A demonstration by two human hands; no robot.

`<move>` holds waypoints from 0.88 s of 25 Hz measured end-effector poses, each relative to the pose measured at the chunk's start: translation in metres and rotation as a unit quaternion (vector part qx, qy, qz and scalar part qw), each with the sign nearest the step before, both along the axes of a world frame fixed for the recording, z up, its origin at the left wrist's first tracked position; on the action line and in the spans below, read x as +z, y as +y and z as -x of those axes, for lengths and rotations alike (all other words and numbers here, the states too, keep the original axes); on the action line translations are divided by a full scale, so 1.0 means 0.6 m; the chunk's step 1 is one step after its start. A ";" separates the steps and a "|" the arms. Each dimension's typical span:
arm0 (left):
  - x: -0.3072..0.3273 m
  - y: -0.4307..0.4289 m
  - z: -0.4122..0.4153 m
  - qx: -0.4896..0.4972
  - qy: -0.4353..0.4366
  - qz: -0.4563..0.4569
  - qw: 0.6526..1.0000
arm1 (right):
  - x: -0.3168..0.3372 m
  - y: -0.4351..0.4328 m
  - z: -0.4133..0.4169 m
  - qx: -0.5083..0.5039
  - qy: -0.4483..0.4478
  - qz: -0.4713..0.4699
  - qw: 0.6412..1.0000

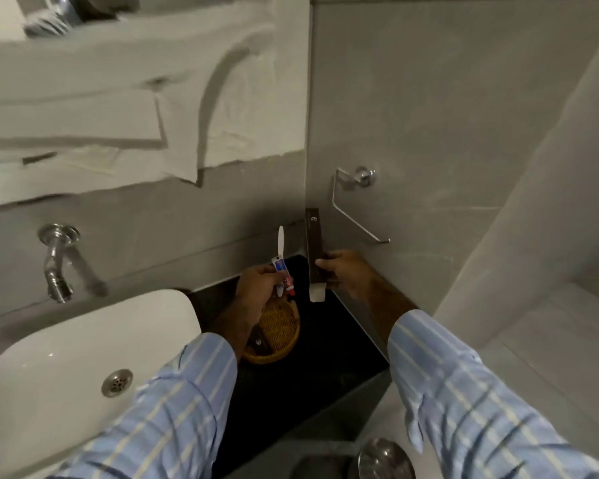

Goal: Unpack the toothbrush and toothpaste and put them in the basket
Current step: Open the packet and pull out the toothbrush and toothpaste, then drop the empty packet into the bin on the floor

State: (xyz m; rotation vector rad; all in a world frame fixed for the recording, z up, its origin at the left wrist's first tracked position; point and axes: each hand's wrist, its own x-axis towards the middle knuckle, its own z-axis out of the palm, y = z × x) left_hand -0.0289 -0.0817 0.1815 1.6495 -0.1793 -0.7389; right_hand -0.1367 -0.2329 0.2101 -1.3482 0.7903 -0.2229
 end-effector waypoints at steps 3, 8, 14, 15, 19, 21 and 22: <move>-0.066 0.011 0.042 -0.043 -0.004 -0.051 0.998 | -0.076 0.016 0.051 -0.019 0.046 -0.037 0.998; -0.164 0.032 0.129 -0.115 0.016 -0.083 0.990 | -0.184 0.063 0.163 -0.064 0.083 -0.092 0.990; -0.258 0.023 0.245 -0.200 0.030 -0.142 0.969 | -0.274 0.112 0.310 -0.147 0.131 -0.098 0.976; -0.273 0.019 0.266 -0.221 0.028 -0.148 0.964 | -0.290 0.118 0.336 -0.168 0.129 -0.100 0.972; -0.328 -0.003 0.341 -0.282 0.014 -0.178 0.943 | -0.361 0.135 0.429 -0.247 0.120 -0.146 0.950; -0.358 -0.013 0.372 -0.310 -0.002 -0.199 0.930 | -0.398 0.145 0.467 -0.275 0.145 -0.150 0.939; -0.375 -0.019 0.386 -0.326 -0.014 -0.210 0.922 | -0.420 0.148 0.484 -0.285 0.163 -0.152 0.932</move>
